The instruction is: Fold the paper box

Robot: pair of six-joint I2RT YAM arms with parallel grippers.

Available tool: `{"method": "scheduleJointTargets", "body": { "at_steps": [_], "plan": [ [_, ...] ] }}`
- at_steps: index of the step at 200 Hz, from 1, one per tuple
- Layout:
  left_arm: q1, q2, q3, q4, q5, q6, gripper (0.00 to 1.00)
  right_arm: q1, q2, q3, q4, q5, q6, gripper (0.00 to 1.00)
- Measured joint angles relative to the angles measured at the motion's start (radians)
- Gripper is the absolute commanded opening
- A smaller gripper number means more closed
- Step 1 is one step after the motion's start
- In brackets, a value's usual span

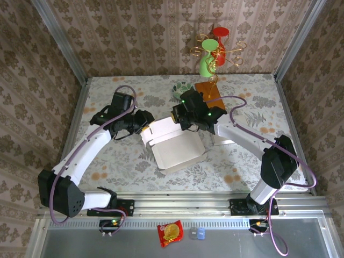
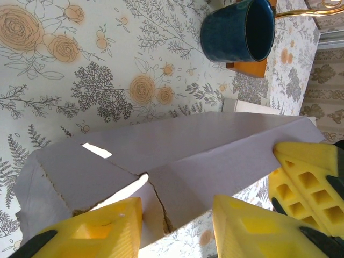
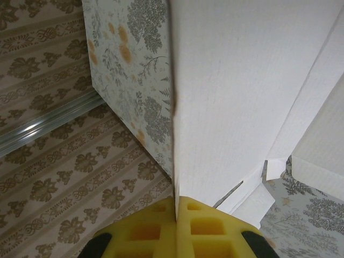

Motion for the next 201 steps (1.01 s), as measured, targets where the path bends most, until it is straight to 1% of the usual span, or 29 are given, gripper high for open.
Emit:
{"method": "scheduleJointTargets", "body": {
  "at_steps": [36, 78, 106, 113, 136, 169, 201],
  "plan": [
    [0.01, -0.013, 0.0, -0.018, -0.03, 0.07, 0.41, -0.018, 0.0, -0.107, 0.092, -0.019, -0.032, 0.0],
    [0.065, -0.104, -0.04, -0.022, -0.075, 0.18, 0.38, -0.039, 0.0, -0.229, 0.296, -0.054, -0.087, 0.0],
    [0.083, -0.144, -0.129, -0.012, -0.094, 0.266, 0.35, -0.05, 0.003, -0.27, 0.402, -0.089, -0.129, 0.0],
    [0.092, -0.149, -0.159, -0.008, -0.095, 0.285, 0.32, -0.053, 0.006, -0.282, 0.433, -0.1, -0.141, 0.0],
    [0.13, -0.153, -0.249, -0.001, -0.097, 0.333, 0.26, -0.062, 0.018, -0.351, 0.554, -0.124, -0.167, 0.0],
    [0.145, -0.178, -0.332, 0.03, -0.1, 0.384, 0.25, -0.068, 0.027, -0.418, 0.694, -0.148, -0.198, 0.0],
    [0.145, -0.226, -0.421, 0.106, -0.1, 0.415, 0.24, -0.074, 0.043, -0.46, 0.793, -0.175, -0.24, 0.0]
  ]
}}
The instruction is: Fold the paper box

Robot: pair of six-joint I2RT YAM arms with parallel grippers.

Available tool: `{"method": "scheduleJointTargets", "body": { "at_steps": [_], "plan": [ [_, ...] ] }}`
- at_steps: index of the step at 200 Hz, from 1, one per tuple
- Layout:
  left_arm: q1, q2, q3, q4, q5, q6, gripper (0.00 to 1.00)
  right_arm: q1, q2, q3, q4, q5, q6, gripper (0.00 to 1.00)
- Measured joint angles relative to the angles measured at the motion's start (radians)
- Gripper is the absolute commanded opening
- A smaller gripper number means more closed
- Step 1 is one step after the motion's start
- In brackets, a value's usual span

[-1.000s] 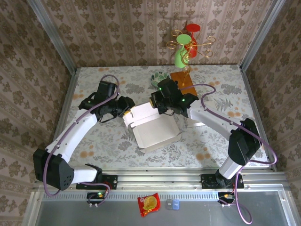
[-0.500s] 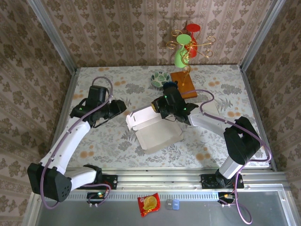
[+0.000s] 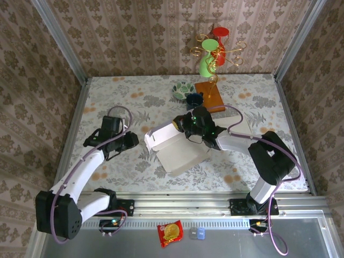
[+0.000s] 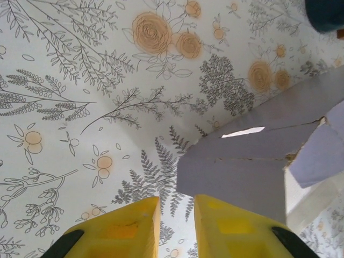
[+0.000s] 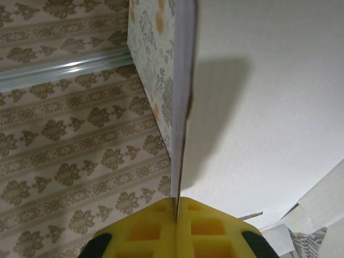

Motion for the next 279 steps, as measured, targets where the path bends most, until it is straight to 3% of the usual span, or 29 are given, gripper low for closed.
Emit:
{"method": "scheduleJointTargets", "body": {
  "at_steps": [86, 208, 279],
  "plan": [
    [-0.002, -0.018, -0.191, 0.241, 0.034, 0.092, 0.24, -0.01, 0.04, -0.099, 0.251, -0.044, -0.029, 0.0],
    [-0.146, 0.026, -0.226, 0.407, 0.036, 0.238, 0.31, -0.011, 0.041, -0.1, 0.258, -0.051, -0.029, 0.0],
    [-0.181, 0.07, -0.226, 0.423, 0.023, 0.291, 0.28, -0.011, 0.045, -0.101, 0.264, -0.052, -0.026, 0.0]
  ]
}}
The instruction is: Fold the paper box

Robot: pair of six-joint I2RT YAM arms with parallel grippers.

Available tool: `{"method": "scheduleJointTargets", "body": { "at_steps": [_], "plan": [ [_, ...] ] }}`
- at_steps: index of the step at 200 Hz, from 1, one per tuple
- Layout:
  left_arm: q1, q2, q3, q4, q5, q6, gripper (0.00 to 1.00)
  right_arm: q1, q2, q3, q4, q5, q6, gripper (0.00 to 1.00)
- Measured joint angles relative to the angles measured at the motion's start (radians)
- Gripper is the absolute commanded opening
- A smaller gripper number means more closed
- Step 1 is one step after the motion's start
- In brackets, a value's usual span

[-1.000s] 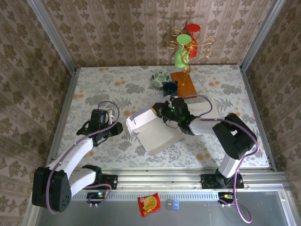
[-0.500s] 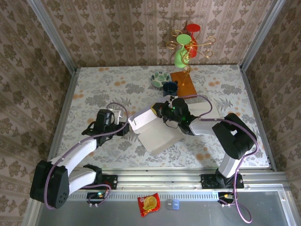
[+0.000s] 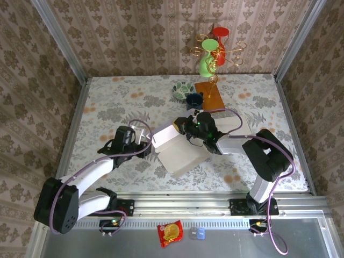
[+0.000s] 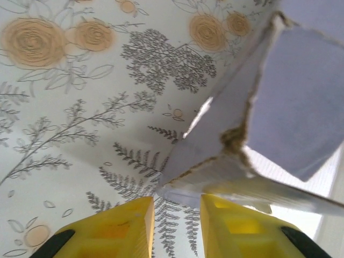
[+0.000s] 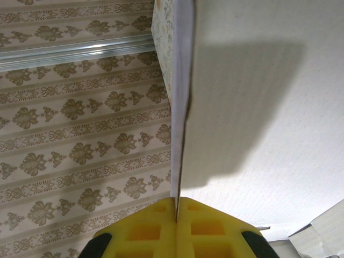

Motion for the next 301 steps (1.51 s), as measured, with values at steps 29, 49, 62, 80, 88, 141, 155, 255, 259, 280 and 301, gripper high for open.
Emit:
{"method": "scheduleJointTargets", "body": {
  "at_steps": [29, 49, 62, 80, 88, 141, 155, 255, 259, 280, 301],
  "plan": [
    [-0.024, 0.01, 0.002, 0.0, 0.003, 0.05, 0.26, 0.0, 0.0, 0.0, 0.001, -0.002, 0.0, 0.0],
    [-0.026, 0.01, 0.003, 0.0, 0.003, 0.079, 0.25, 0.0, 0.001, 0.0, 0.001, -0.002, 0.001, 0.0],
    [-0.028, 0.011, 0.005, -0.001, 0.003, 0.095, 0.23, 0.0, 0.002, 0.0, 0.002, -0.002, 0.003, 0.0],
    [-0.031, 0.011, 0.008, -0.002, 0.003, 0.106, 0.22, 0.0, 0.002, 0.0, 0.002, -0.002, 0.004, 0.0],
    [-0.031, 0.011, 0.009, -0.003, 0.002, 0.106, 0.22, 0.0, 0.002, 0.0, 0.002, -0.002, 0.004, 0.0],
    [-0.016, -0.111, -0.054, 0.037, -0.009, -0.002, 0.17, -0.002, 0.002, 0.0, 0.001, -0.003, 0.003, 0.0],
    [-0.016, -0.157, -0.081, 0.047, -0.013, -0.035, 0.17, -0.002, 0.002, 0.0, 0.001, -0.003, 0.003, 0.0],
    [0.114, -0.003, -0.066, 0.087, 0.069, -0.013, 0.29, -0.01, 0.002, 0.0, 0.001, -0.029, 0.003, 0.0],
    [0.114, 0.008, -0.061, 0.091, 0.08, -0.005, 0.29, -0.01, 0.002, 0.0, 0.001, -0.029, 0.003, 0.0],
    [0.108, 0.039, -0.035, 0.095, 0.111, 0.035, 0.29, -0.013, 0.002, 0.001, 0.001, -0.029, 0.003, 0.0],
    [0.1, 0.041, -0.032, 0.101, 0.129, 0.064, 0.29, -0.018, 0.002, 0.002, 0.001, -0.028, 0.003, 0.0]
  ]
}}
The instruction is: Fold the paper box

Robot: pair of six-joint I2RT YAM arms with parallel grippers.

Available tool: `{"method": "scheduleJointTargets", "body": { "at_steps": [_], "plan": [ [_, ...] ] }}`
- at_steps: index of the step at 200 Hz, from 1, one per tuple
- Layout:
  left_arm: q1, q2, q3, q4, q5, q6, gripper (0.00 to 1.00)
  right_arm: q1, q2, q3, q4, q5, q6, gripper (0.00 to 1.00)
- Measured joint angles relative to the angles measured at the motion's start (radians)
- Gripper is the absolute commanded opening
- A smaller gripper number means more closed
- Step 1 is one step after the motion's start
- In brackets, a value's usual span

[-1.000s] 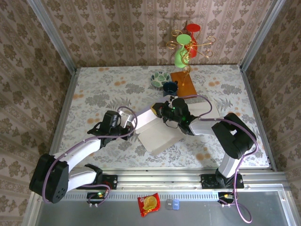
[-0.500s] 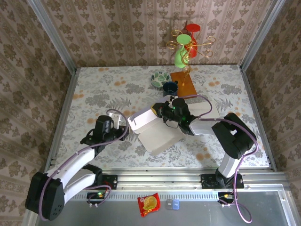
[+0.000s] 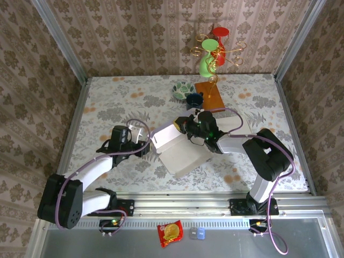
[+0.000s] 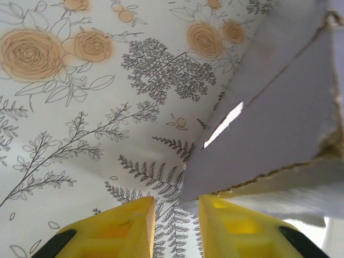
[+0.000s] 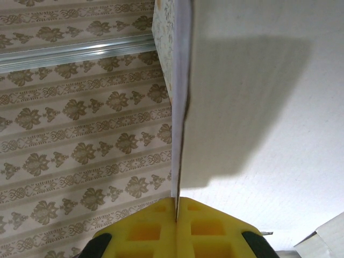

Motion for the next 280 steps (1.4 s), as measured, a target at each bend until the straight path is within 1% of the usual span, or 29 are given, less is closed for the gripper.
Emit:
{"method": "scheduleJointTargets", "body": {
  "at_steps": [68, 138, 187, 208, 237, 280],
  "plan": [
    [-0.064, 0.018, 0.027, 0.013, 0.017, 0.045, 0.31, 0.0, 0.0, 0.0, -0.005, -0.001, 0.0, 0.0],
    [-0.087, 0.039, 0.036, 0.035, 0.007, 0.046, 0.33, 0.001, 0.0, 0.0, -0.007, 0.0, 0.0, 0.0],
    [-0.157, 0.039, 0.037, 0.067, -0.035, 0.008, 0.35, 0.001, 0.007, 0.0, 0.0, 0.0, 0.0, 0.0],
    [-0.169, 0.039, 0.037, 0.079, -0.057, -0.011, 0.35, 0.001, 0.008, 0.0, 0.001, 0.0, 0.0, 0.0],
    [-0.17, 0.039, 0.037, 0.085, -0.077, -0.026, 0.32, 0.001, 0.012, 0.0, 0.009, 0.0, 0.004, 0.0],
    [-0.191, 0.058, 0.037, 0.117, -0.104, -0.059, 0.34, 0.001, 0.015, 0.0, 0.019, 0.002, 0.013, 0.0]
  ]
}}
